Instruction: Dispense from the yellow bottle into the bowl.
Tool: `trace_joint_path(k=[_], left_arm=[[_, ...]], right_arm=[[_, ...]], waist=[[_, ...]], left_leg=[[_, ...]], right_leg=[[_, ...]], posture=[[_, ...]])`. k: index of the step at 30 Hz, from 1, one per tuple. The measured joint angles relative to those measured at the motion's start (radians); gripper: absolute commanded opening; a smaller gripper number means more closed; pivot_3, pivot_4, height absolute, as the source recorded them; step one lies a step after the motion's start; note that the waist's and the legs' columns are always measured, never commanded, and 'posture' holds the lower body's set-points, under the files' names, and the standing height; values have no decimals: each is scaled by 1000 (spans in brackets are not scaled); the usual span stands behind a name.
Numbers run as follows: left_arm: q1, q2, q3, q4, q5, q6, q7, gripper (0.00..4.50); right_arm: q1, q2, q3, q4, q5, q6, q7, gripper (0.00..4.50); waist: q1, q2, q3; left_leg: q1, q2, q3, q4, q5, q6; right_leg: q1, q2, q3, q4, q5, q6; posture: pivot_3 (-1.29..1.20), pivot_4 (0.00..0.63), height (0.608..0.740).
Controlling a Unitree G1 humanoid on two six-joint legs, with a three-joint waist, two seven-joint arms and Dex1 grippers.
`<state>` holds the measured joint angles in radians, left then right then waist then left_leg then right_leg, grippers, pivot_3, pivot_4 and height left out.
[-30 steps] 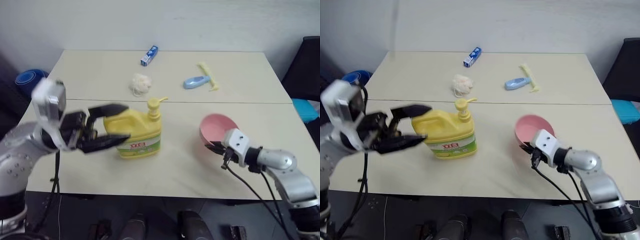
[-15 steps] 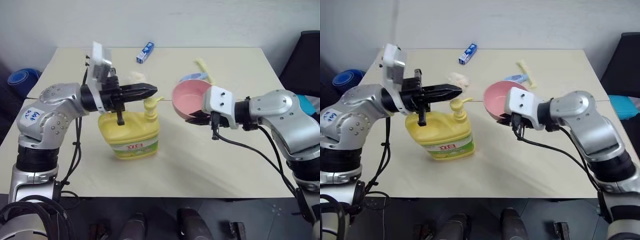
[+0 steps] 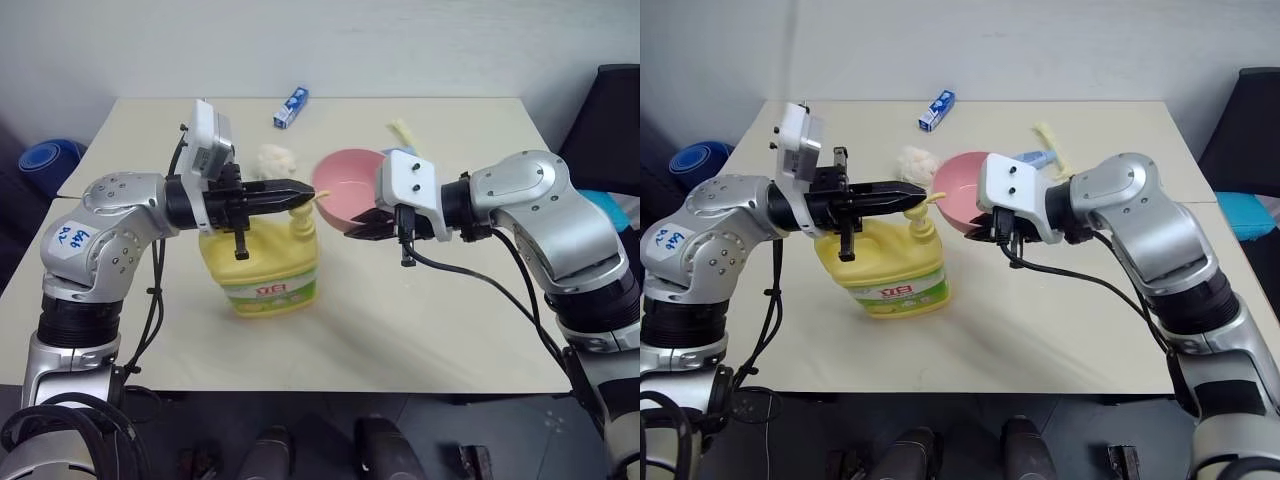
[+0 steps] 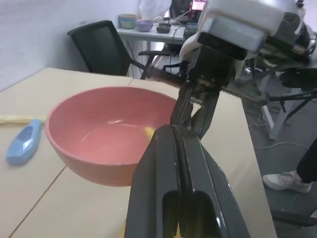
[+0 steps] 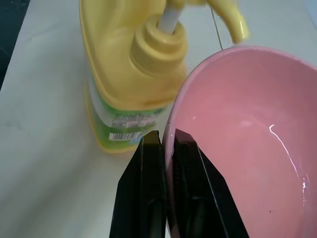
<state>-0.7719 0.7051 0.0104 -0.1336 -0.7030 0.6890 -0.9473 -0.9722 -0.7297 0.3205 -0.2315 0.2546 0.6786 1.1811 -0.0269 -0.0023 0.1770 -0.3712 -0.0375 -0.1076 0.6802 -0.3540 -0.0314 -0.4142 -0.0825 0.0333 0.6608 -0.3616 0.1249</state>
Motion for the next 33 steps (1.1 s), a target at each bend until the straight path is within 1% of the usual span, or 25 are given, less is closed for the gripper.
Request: trace_joint_path(k=[6,11,16,20,25,26,33], left_arm=[[-2,16,0,-10,0,42,-17,24],[-6,-9,0,-10,0,43,-15,24],[-12,15,-3,-9,13,49,-40,24],[-23,15,-18,-10,30,45,-50,24],[-31,16,-41,-14,72,33,-42,24],[-30,24,-57,-16,101,40,-29,24],[-32,22,-82,-52,170,53,6,24]], right_arm=[[-6,13,14,4,-19,1,0,0],[-7,18,21,4,-24,9,2,0],[-7,20,23,4,-24,22,3,0],[-11,20,23,4,-25,29,3,0],[-18,20,23,4,-25,44,2,0],[-18,21,23,1,-24,44,4,0],[-16,31,24,-5,-18,53,5,0]], waist=[[1,0,0],[1,0,0],[-1,0,0],[0,0,0],[0,0,-2],[-1,0,-2],[0,6,-7]], left_leg=[[1,-1,-2,0,0,0],[1,-1,-2,0,0,0],[1,-1,-2,0,0,0],[1,-1,-2,0,0,0],[2,-1,-2,0,0,0],[2,-1,-2,0,0,0],[4,-2,-2,0,0,0]], right_leg=[[1,-1,-1,0,0,0],[2,-1,-1,0,0,0],[2,-1,-1,0,0,0],[2,-1,-1,0,0,0],[3,-1,-1,0,0,0],[3,-1,-1,0,0,0],[4,-1,-1,1,0,0]], posture=[[0,150,740],[0,150,740],[0,150,740],[0,150,740],[0,150,740],[0,150,740],[0,150,740]])
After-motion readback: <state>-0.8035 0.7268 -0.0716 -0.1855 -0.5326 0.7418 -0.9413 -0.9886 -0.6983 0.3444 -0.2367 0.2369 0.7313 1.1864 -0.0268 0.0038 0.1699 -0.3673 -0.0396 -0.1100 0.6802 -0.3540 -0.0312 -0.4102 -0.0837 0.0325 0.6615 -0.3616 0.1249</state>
